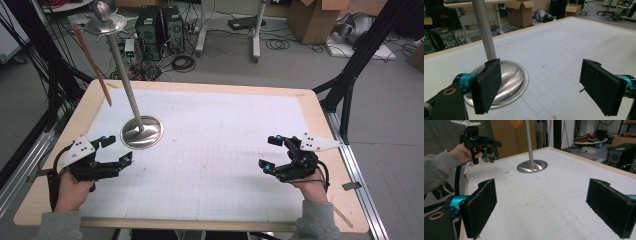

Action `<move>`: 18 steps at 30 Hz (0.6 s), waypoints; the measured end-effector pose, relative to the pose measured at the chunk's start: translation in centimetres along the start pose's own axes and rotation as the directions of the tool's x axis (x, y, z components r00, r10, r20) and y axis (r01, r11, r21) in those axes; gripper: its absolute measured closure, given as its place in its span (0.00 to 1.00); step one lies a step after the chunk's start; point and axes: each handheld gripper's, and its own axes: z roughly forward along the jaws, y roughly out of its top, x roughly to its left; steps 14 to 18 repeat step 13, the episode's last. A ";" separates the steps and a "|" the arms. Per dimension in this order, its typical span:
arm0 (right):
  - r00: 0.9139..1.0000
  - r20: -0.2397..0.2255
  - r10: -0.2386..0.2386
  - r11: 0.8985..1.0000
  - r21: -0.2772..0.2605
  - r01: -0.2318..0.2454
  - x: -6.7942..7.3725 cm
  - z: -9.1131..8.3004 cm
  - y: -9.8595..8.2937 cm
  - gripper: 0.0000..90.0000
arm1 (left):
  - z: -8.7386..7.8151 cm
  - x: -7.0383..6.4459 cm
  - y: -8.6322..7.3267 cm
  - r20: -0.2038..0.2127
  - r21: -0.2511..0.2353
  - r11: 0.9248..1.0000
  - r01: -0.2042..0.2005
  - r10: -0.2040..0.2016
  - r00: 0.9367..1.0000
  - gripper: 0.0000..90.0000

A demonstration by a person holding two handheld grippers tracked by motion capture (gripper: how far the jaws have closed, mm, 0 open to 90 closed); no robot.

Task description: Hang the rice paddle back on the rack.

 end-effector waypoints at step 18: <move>0.999 0.046 -0.006 1.000 -0.013 0.007 -0.4 -1.3 -1.0 0.09 | -1.6 0.1 0.4 -0.001 -0.044 0.999 0.013 -0.013 1.000 0.20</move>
